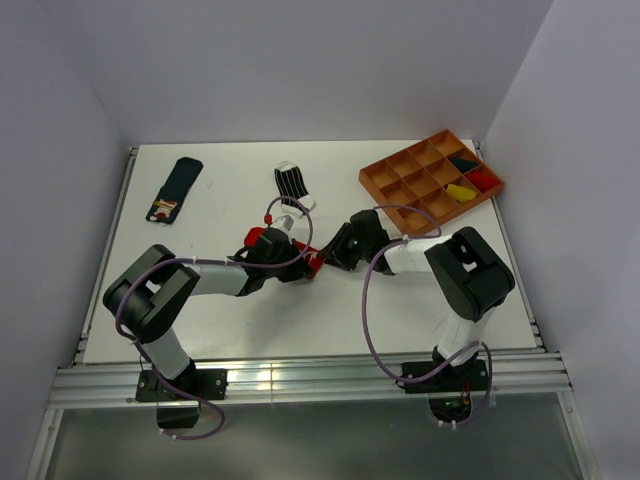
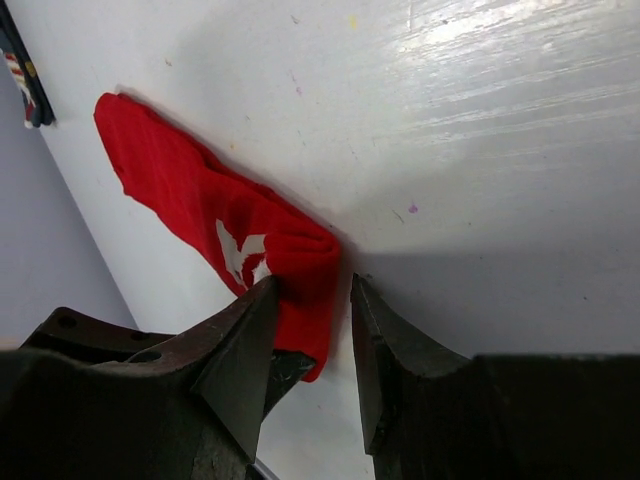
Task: Roll the socks
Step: Roll the sock at the center of the board.
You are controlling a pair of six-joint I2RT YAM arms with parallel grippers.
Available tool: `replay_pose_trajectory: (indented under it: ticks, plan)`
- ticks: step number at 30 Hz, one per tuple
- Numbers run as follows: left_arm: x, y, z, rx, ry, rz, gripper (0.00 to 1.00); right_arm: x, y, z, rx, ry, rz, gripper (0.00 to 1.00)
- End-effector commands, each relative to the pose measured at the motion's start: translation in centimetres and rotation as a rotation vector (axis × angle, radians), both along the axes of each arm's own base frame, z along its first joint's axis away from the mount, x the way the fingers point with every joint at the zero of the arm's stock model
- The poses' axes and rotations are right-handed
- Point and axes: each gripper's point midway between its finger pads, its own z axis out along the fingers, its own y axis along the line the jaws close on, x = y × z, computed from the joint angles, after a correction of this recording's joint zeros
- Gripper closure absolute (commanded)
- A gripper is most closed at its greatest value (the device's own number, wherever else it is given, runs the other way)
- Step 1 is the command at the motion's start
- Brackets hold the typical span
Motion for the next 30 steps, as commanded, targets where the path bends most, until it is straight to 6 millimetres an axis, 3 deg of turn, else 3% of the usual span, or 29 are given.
replay_pose_trajectory:
  ticks: [1, 24, 27, 29, 30]
  plan:
    - [-0.2, -0.3, -0.3, -0.018, 0.019, -0.013, 1.00, -0.1, 0.0, -1.4, -0.022, 0.039, 0.004, 0.56]
    - [-0.9, -0.5, -0.2, -0.054, 0.032, -0.050, 1.00, 0.7, -0.5, -3.6, -0.093, 0.071, 0.006, 0.64]
    - [-1.0, -0.5, -0.2, -0.059, 0.032, -0.055, 1.00, 0.7, -0.4, -3.8, -0.113, 0.074, 0.027, 0.76]
    - [-0.9, -0.5, -0.2, -0.063, 0.032, -0.054, 1.00, 0.6, -0.6, -4.0, -0.136, 0.079, 0.047, 0.95]
    - [-1.0, -0.5, -0.1, -0.065, 0.029, -0.055, 1.00, 0.8, -0.6, -3.7, -0.142, 0.071, 0.048, 1.00]
